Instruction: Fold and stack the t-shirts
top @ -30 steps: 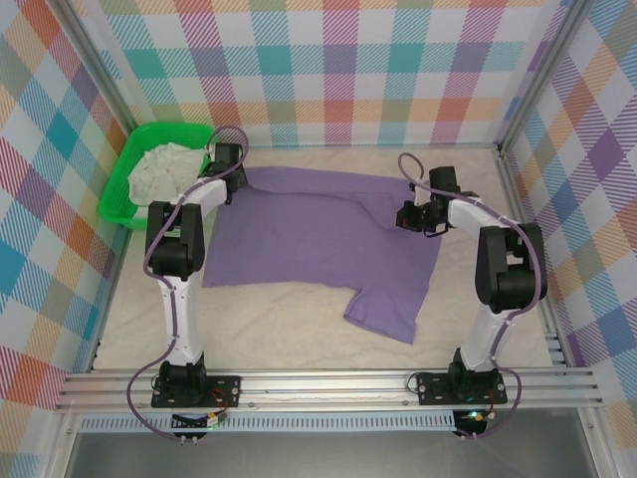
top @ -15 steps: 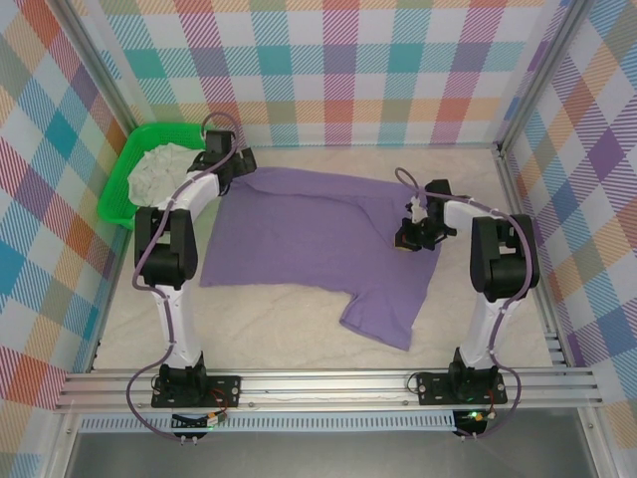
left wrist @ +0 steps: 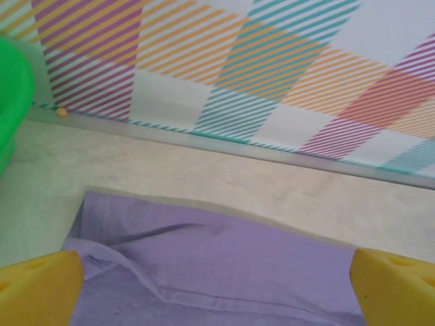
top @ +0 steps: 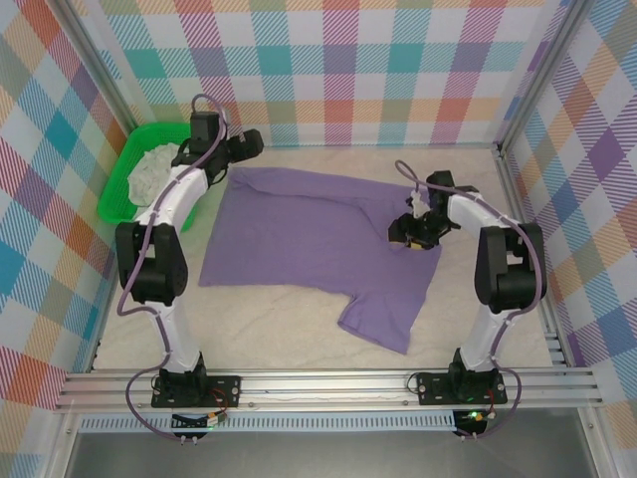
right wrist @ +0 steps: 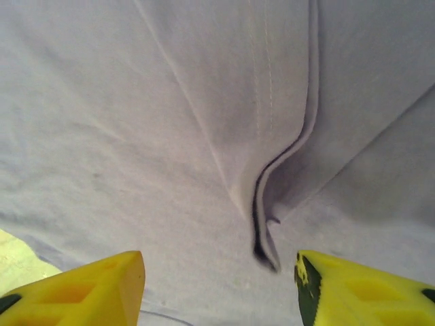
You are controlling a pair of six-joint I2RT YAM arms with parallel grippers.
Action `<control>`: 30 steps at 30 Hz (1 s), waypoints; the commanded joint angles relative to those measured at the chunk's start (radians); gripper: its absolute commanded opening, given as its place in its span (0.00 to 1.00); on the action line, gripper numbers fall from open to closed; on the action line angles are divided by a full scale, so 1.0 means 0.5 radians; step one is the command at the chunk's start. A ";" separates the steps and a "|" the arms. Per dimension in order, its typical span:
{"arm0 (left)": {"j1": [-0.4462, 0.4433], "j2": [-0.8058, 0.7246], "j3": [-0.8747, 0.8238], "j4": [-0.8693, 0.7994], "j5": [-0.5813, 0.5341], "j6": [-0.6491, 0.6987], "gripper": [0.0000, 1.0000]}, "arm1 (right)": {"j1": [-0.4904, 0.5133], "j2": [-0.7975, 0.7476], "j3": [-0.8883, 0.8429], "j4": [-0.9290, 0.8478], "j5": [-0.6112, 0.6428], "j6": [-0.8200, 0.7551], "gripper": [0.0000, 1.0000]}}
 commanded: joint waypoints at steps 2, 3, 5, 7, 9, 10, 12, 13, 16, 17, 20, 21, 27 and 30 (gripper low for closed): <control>-0.018 -0.270 -0.127 -0.177 0.155 -0.078 1.00 | 0.008 -0.061 0.192 -0.126 0.134 -0.014 0.64; -0.027 -0.307 -0.174 -0.207 0.166 -0.087 1.00 | 0.008 -0.021 0.254 -0.139 0.133 -0.015 0.64; -0.052 -0.376 -0.264 -0.251 0.174 -0.100 1.00 | 0.008 0.087 0.370 -0.136 0.123 -0.017 0.64; -0.083 -0.447 -0.375 -0.290 0.169 -0.112 1.00 | 0.008 0.235 0.509 -0.121 0.103 -0.022 0.61; -0.116 -0.516 -0.480 -0.298 0.157 -0.112 0.99 | 0.008 0.381 0.660 -0.108 0.104 -0.032 0.58; -0.132 -0.547 -0.528 -0.298 0.146 -0.116 0.99 | 0.008 0.447 0.726 -0.103 0.108 -0.044 0.57; -0.161 -0.621 -0.630 -0.296 0.132 -0.121 0.99 | 0.007 0.591 0.887 -0.112 0.112 -0.066 0.54; -0.171 -0.650 -0.668 -0.302 0.125 -0.124 0.99 | 0.008 0.648 0.954 -0.121 0.112 -0.078 0.53; -0.199 -0.737 -0.771 -0.316 0.112 -0.131 0.99 | 0.008 0.802 1.137 -0.151 0.124 -0.106 0.51; -0.207 -0.762 -0.796 -0.326 0.101 -0.130 0.99 | 0.008 0.846 1.193 -0.160 0.137 -0.110 0.50; -0.227 -0.821 -0.853 -0.346 0.076 -0.132 0.98 | 0.008 0.948 1.308 -0.179 0.140 -0.120 0.49; -0.232 -0.836 -0.872 -0.352 0.069 -0.130 0.98 | 0.008 0.980 1.338 -0.180 0.126 -0.118 0.49; -0.254 -0.886 -0.942 -0.364 0.046 -0.145 0.98 | 0.011 1.127 1.456 -0.196 -0.002 -0.077 0.44; -0.260 -0.878 -0.943 -0.382 0.040 -0.144 0.98 | 0.010 1.150 1.469 -0.189 -0.050 -0.059 0.42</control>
